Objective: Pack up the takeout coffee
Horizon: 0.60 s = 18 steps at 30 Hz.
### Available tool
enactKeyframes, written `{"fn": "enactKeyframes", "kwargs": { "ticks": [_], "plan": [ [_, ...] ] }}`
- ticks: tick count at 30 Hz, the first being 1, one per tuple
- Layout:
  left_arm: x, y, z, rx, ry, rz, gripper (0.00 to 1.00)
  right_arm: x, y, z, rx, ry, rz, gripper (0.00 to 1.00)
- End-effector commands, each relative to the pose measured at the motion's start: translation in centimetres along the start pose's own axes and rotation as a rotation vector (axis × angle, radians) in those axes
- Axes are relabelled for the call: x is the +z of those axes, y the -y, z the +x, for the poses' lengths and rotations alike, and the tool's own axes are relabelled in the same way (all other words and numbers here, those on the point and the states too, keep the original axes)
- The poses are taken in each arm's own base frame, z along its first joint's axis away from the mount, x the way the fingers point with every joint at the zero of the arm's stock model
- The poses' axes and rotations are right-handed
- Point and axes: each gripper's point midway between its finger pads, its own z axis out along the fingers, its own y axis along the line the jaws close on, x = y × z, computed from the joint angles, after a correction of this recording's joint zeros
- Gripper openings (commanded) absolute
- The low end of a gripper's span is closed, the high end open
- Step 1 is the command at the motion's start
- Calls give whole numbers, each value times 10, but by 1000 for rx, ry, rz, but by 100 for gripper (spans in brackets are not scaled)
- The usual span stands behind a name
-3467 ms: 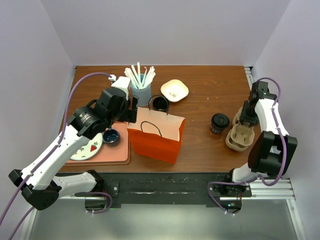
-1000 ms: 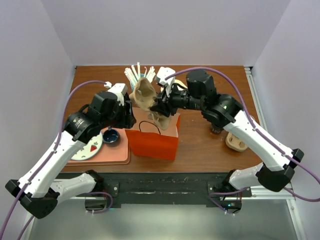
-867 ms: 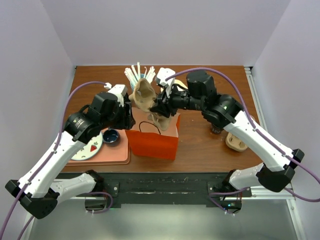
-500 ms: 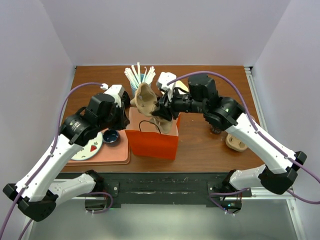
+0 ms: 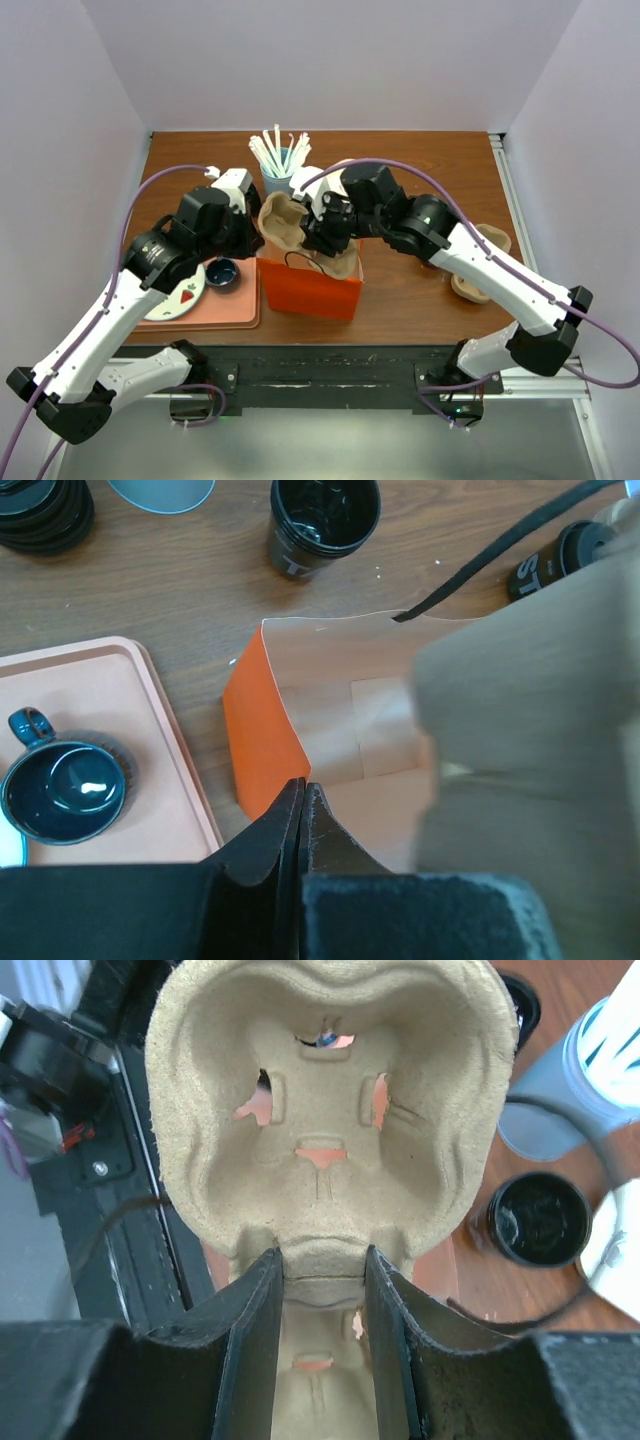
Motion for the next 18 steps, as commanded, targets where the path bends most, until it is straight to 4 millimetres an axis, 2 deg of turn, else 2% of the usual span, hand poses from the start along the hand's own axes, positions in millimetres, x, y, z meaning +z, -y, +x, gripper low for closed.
{"fn": "enactKeyframes", "kwargs": {
  "ticks": [1, 10, 13, 17, 18],
  "plan": [
    [-2, 9, -11, -3, 49, 49, 0, -3, 4, 11, -45, -99, 67, 22],
    [0, 12, -13, -7, 50, 60, 0, 2, 5, 31, -88, -190, 111, 21],
    [2, 14, -13, -8, 50, 72, 0, 4, 10, 25, -90, -156, 138, 20],
    [4, 19, -12, -8, 41, 97, 0, 3, 11, -4, -89, -18, 152, 20],
    [4, 19, -12, -7, 39, 100, 0, 3, 11, -4, -87, -7, 154, 20]
  ]
}}
